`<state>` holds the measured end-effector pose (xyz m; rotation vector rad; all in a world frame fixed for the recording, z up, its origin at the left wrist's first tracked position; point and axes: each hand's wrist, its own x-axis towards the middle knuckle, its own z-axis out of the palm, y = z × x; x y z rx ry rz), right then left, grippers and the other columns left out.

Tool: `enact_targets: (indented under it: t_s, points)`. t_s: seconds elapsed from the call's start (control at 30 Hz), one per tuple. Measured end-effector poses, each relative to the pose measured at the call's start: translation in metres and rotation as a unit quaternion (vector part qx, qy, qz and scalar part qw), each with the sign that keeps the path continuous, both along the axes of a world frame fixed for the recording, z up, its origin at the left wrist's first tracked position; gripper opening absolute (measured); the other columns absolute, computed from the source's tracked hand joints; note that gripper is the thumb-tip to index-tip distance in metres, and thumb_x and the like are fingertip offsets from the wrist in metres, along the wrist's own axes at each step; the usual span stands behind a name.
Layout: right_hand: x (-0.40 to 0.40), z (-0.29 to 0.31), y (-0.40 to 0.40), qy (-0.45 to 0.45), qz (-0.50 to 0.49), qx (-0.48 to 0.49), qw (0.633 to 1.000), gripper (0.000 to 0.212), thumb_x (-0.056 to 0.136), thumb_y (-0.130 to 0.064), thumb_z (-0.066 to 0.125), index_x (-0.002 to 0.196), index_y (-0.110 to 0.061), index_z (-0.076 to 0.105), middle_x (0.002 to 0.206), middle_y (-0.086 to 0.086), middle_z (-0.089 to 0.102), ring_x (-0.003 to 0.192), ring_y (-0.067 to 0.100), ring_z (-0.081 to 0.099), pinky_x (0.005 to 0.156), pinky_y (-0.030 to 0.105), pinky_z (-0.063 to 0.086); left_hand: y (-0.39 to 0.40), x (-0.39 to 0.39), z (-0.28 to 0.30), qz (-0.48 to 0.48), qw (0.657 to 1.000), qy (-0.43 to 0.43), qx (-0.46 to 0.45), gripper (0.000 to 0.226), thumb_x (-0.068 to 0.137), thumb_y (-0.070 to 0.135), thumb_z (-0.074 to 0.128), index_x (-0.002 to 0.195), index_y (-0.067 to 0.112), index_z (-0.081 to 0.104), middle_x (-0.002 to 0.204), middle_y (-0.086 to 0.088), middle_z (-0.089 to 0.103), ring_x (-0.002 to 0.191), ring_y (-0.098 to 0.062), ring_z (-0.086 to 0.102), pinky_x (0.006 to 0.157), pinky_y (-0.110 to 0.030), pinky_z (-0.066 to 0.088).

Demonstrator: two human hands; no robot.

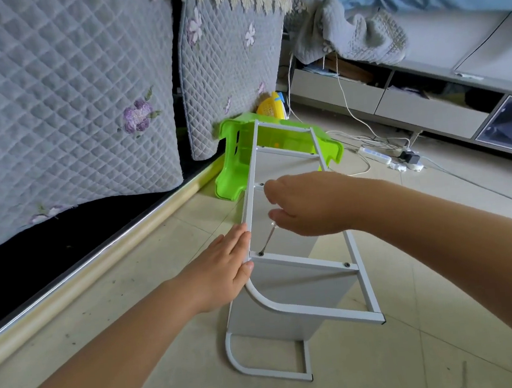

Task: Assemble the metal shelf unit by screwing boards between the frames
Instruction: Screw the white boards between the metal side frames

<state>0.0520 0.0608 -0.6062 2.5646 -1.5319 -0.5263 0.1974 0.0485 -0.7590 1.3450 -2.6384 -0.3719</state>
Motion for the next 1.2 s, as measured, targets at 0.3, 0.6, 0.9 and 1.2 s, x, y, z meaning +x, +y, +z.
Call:
enact_targets:
  t_s: [0.3, 0.6, 0.9, 1.2]
  points:
    - [0.002, 0.006, -0.002, 0.078, 0.027, -0.026, 0.996, 0.03, 0.1, -0.029, 0.032, 0.111, -0.007, 0.049, 0.082, 0.006, 0.05, 0.075, 0.019, 0.038, 0.067, 0.027, 0.033, 0.001, 0.0, -0.001, -0.003, 1.0, 0.005, 0.0, 0.103, 0.057, 0.052, -0.021, 0.146, 0.003, -0.007, 0.155, -0.006, -0.014, 0.144, -0.011, -0.01, 0.107, -0.014, -0.013]
    - [0.001, 0.001, -0.005, 0.072, 0.007, 0.006, 0.997, 0.027, 0.099, -0.021, 0.035, 0.121, -0.007, 0.039, 0.118, 0.013, 0.047, 0.103, 0.03, 0.053, 0.071, 0.031, 0.035, 0.0, -0.002, -0.003, 0.0, 1.0, 0.009, -0.001, 0.104, 0.056, 0.053, -0.021, 0.147, 0.004, -0.008, 0.155, -0.006, -0.015, 0.143, -0.012, -0.011, 0.104, -0.013, -0.015]
    - [0.013, 0.013, -0.014, 0.11, -0.025, 0.056, 0.992, 0.028, 0.097, -0.023, 0.04, 0.098, -0.007, 0.062, 0.085, 0.009, 0.06, 0.064, 0.018, 0.045, 0.054, 0.02, 0.036, -0.001, -0.001, -0.007, 0.0, 0.999, 0.028, 0.025, 0.104, 0.057, 0.056, -0.017, 0.147, 0.005, -0.006, 0.155, -0.004, -0.015, 0.143, -0.009, -0.012, 0.102, -0.009, -0.016]
    - [0.015, 0.007, -0.007, -0.008, -0.115, 0.069, 0.991, 0.026, 0.096, -0.013, 0.037, 0.117, 0.0, 0.047, 0.099, 0.01, 0.056, 0.081, 0.02, 0.057, 0.066, 0.025, 0.042, 0.003, 0.0, -0.003, -0.001, 1.0, 0.028, 0.011, 0.104, 0.056, 0.054, -0.02, 0.146, 0.002, -0.006, 0.155, -0.007, -0.014, 0.144, -0.012, -0.011, 0.102, -0.01, -0.016]
